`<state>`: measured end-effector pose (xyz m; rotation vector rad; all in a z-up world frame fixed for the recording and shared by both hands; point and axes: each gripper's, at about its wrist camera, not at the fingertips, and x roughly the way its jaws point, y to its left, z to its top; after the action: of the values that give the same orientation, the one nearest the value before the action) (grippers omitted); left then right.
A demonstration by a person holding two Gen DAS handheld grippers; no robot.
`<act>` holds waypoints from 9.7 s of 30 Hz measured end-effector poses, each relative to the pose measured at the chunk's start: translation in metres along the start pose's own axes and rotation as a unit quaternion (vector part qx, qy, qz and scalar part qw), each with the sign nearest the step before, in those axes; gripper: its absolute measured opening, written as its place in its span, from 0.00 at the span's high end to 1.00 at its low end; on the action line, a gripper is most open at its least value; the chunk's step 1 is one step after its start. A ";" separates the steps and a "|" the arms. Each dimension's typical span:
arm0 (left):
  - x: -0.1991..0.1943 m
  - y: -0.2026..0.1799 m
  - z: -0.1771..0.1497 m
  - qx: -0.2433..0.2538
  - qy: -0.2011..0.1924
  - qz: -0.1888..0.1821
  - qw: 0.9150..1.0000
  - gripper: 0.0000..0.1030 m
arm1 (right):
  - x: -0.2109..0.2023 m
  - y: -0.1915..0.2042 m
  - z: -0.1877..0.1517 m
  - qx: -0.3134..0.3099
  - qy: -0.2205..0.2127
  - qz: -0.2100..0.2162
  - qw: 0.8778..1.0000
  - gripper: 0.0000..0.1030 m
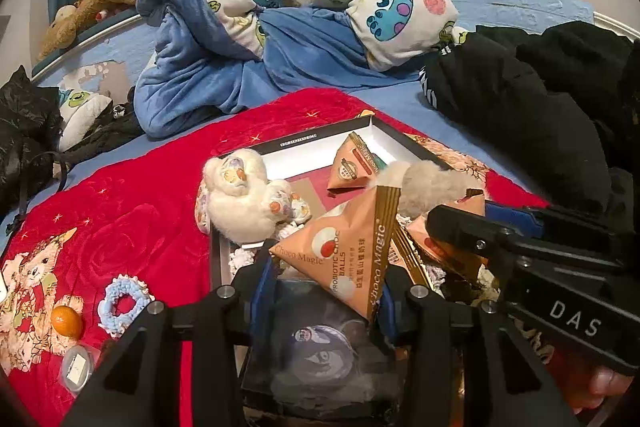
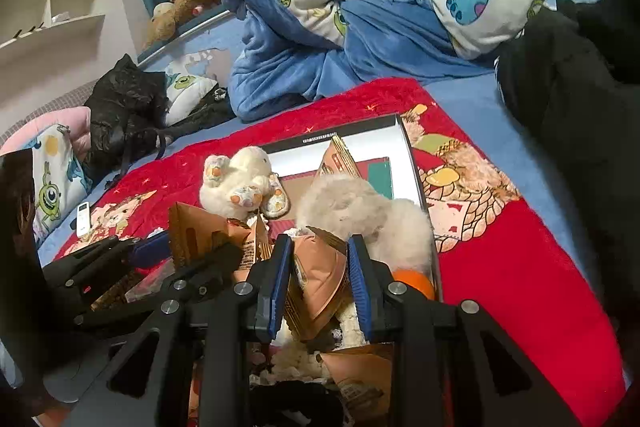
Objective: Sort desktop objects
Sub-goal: 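Carry both packets in the grippers over the black box, then open both grippers to drop the two packets into the black box, then withdraw both grippers from the box toward the orange and blue ring, then grasp the orange with the left gripper while the right grasps the blue crocheted ring, then lift the orange with the left gripper while the right lifts the blue ring, then carry the orange and blue ring in both grippers over the black box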
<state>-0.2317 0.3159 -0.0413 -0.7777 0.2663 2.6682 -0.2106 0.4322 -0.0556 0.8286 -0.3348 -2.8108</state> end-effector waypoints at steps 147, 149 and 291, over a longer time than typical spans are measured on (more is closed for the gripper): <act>0.021 0.313 -0.086 -0.173 0.132 0.088 0.972 0.61 | 0.165 0.209 -0.026 -0.021 0.146 0.061 0.987 0.86; 0.019 0.317 -0.087 -0.182 0.129 0.080 0.971 0.61 | 0.165 0.209 -0.025 -0.020 0.146 0.076 0.986 0.87; 0.044 0.034 0.028 -0.048 0.035 -0.008 0.998 0.61 | 0.021 -0.010 0.024 0.052 -0.004 0.051 0.997 0.87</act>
<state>-0.2929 0.3049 -0.0392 -0.9011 0.1495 2.6579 -0.2420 0.4401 -0.0490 0.7983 -0.5147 -2.7231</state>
